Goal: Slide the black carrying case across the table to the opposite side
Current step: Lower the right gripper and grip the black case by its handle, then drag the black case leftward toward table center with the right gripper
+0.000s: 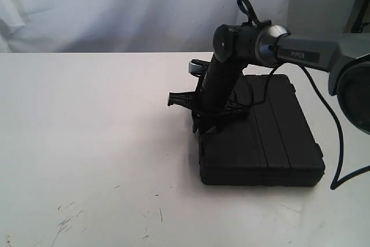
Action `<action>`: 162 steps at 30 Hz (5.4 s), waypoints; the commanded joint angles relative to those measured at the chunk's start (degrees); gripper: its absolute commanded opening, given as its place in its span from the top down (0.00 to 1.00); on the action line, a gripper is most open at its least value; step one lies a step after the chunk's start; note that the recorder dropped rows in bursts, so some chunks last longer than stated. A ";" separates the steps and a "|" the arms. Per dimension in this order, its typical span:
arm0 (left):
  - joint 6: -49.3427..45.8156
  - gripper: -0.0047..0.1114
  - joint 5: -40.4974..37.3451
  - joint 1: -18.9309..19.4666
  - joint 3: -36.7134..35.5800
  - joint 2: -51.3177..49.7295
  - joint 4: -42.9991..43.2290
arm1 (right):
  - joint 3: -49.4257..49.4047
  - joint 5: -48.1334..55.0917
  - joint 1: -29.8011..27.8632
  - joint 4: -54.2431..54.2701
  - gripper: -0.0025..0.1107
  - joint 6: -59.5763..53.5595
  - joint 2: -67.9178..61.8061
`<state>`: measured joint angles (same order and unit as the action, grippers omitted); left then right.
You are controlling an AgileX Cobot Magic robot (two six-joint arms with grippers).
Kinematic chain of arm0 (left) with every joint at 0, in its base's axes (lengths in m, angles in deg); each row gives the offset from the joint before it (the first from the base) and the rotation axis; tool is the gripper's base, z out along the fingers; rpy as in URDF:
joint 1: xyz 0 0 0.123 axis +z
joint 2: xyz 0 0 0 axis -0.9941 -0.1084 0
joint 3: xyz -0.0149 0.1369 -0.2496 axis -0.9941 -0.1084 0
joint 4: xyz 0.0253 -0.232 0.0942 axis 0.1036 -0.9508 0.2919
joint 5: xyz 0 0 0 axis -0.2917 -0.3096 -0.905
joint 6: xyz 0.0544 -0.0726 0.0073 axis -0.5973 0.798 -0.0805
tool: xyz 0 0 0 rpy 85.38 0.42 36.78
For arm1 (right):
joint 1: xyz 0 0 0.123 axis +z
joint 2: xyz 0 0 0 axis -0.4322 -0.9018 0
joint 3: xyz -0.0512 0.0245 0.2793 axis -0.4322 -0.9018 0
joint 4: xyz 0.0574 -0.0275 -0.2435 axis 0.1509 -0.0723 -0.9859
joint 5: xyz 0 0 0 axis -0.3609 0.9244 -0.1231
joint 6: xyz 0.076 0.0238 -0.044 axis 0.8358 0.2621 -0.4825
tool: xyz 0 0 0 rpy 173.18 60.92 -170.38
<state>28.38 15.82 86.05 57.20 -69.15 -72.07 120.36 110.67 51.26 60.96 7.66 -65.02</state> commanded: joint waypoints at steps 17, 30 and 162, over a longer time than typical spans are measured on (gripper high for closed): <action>0.07 0.96 0.30 0.17 -0.27 0.24 -0.01 | 0.58 -9.24 3.40 12.09 0.98 2.68 0.18; 0.07 0.96 0.30 0.17 -0.27 0.24 -0.01 | 0.58 -10.98 4.71 13.69 0.98 0.41 0.18; 0.07 0.96 0.30 0.17 -0.27 0.24 -0.01 | 3.85 -17.51 10.20 14.98 0.54 1.00 -4.31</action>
<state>28.38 15.82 86.05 57.20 -69.15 -72.07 125.05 88.79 61.65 77.49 9.88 -68.65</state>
